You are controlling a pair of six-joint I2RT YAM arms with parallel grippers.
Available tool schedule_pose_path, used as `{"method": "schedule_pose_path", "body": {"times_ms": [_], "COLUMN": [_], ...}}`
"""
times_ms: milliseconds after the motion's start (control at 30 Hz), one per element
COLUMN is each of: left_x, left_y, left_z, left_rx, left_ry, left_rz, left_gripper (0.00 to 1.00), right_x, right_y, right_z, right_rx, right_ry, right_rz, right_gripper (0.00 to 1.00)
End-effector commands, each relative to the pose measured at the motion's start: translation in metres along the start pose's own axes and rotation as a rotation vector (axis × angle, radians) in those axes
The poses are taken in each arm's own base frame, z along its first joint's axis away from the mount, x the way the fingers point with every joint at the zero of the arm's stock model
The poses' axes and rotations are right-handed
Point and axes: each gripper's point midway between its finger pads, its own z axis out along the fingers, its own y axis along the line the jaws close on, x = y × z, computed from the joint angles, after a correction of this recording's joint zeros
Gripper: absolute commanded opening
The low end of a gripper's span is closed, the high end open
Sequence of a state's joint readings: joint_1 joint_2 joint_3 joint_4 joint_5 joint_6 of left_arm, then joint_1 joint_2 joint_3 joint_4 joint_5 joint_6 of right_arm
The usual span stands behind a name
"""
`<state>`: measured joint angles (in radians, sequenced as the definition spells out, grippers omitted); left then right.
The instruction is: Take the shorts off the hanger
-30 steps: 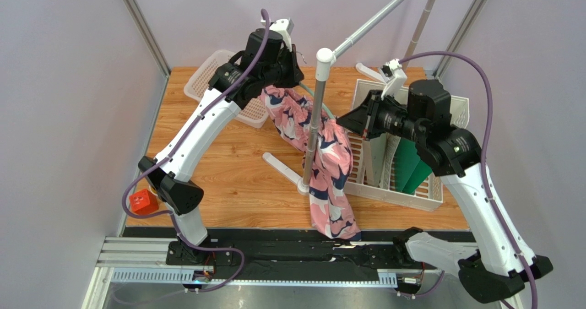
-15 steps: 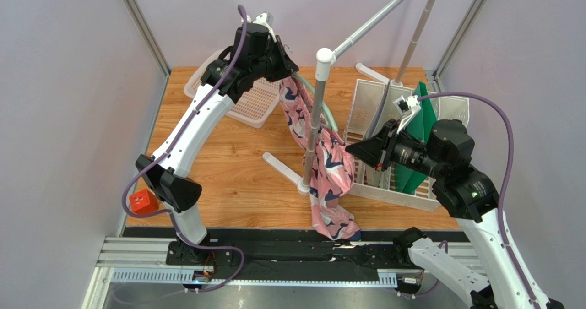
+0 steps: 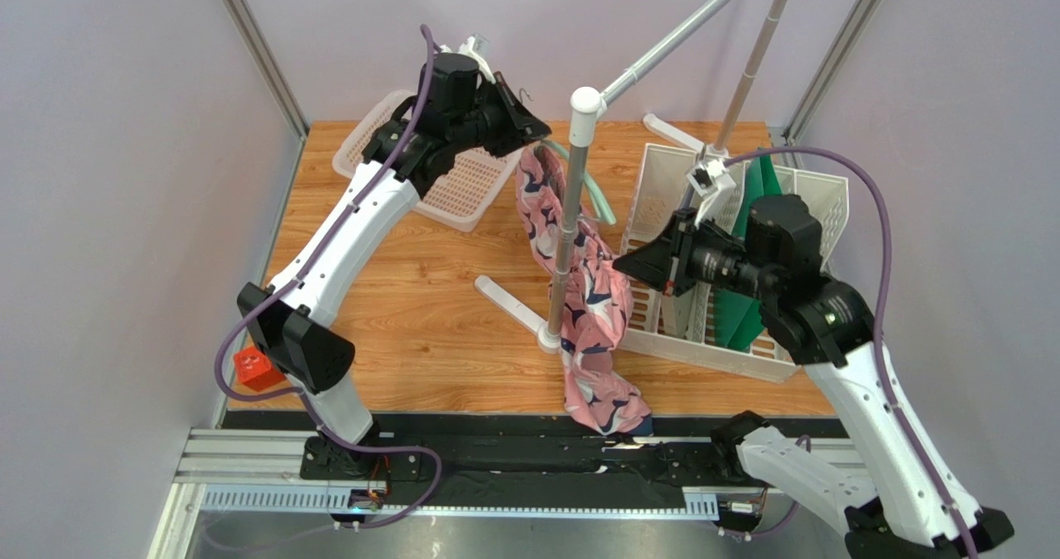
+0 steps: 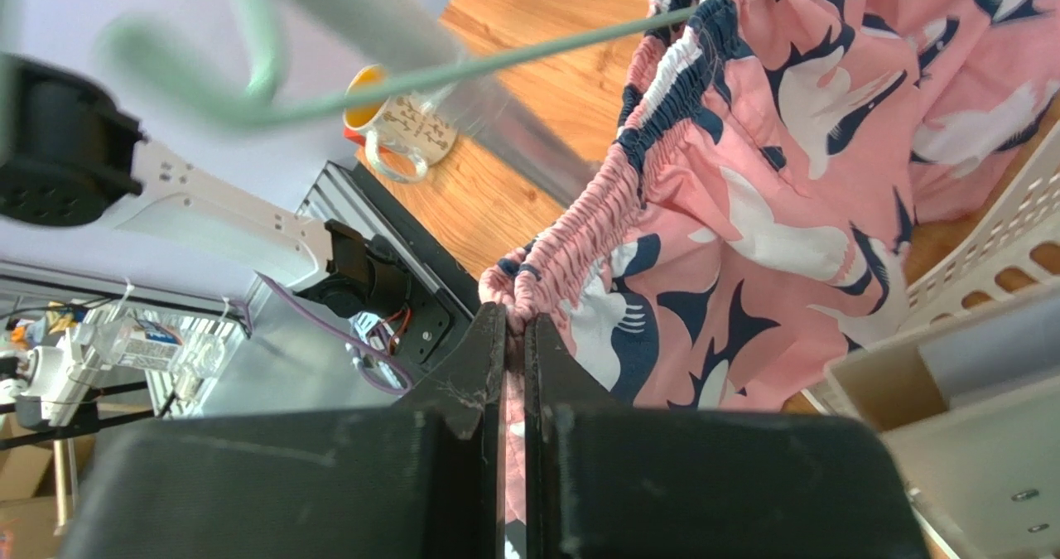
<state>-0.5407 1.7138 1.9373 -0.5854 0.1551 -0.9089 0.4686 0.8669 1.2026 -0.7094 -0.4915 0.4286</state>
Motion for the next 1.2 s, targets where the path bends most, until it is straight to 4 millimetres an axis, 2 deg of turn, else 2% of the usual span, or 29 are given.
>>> {"method": "schedule_pose_path", "body": {"times_ms": [0, 67, 200, 333, 433, 500, 667, 700, 733, 767, 800, 900, 967, 1000, 1167], "left_x": [-0.008, -0.002, 0.001, -0.01, -0.013, -0.012, -0.007, -0.007, -0.007, -0.005, -0.006, -0.009, -0.009, -0.009, -0.015], "left_y": [-0.045, -0.044, -0.047, -0.043, -0.045, -0.044, -0.034, -0.032, -0.028, -0.024, -0.022, -0.022, -0.02, -0.019, -0.01], "left_z": [-0.043, -0.05, -0.067, -0.089, -0.102, -0.104, -0.099, -0.098, -0.095, -0.092, -0.091, -0.081, -0.071, -0.068, -0.046], "left_rx": [0.184, 0.193, 0.206, 0.164, 0.163, 0.161, 0.139, 0.132, 0.115, 0.101, 0.094, 0.085, 0.078, 0.075, 0.018], "left_ry": [-0.025, -0.008, -0.008, -0.072, -0.086, -0.079, -0.066, -0.066, -0.066, -0.058, -0.057, -0.053, -0.043, -0.04, -0.031], "left_rz": [-0.002, 0.006, 0.039, 0.14, 0.213, 0.238, 0.275, 0.28, 0.289, 0.292, 0.299, 0.318, 0.323, 0.323, 0.347], "left_gripper": [0.0, 0.0, 0.0, 0.0, 0.0, 0.0, 0.0, 0.0, 0.0, 0.0, 0.0, 0.0, 0.0, 0.0, 0.0], "right_x": [-0.043, -0.058, -0.071, -0.054, -0.035, -0.028, -0.027, -0.025, -0.027, -0.025, -0.022, -0.014, -0.012, -0.009, -0.013], "right_y": [0.009, 0.013, 0.018, 0.007, -0.011, -0.017, -0.028, -0.031, -0.034, -0.037, -0.039, -0.047, -0.05, -0.053, -0.053], "right_z": [0.022, 0.037, 0.055, 0.071, 0.078, 0.081, 0.081, 0.08, 0.08, 0.08, 0.077, 0.07, 0.061, 0.055, 0.023], "right_rx": [-0.01, -0.03, -0.058, -0.049, 0.018, 0.041, 0.103, 0.119, 0.139, 0.153, 0.169, 0.21, 0.237, 0.258, 0.33], "right_ry": [-0.039, -0.024, 0.003, 0.082, 0.126, 0.153, 0.16, 0.171, 0.167, 0.173, 0.187, 0.21, 0.204, 0.209, 0.155], "right_rz": [0.02, 0.052, 0.108, 0.194, 0.256, 0.275, 0.263, 0.266, 0.261, 0.262, 0.268, 0.27, 0.26, 0.26, 0.229], "right_gripper": [0.0, 0.0, 0.0, 0.0, 0.0, 0.0, 0.0, 0.03, 0.14, 0.22, 0.37, 0.57, 0.63, 0.68, 0.74]}}
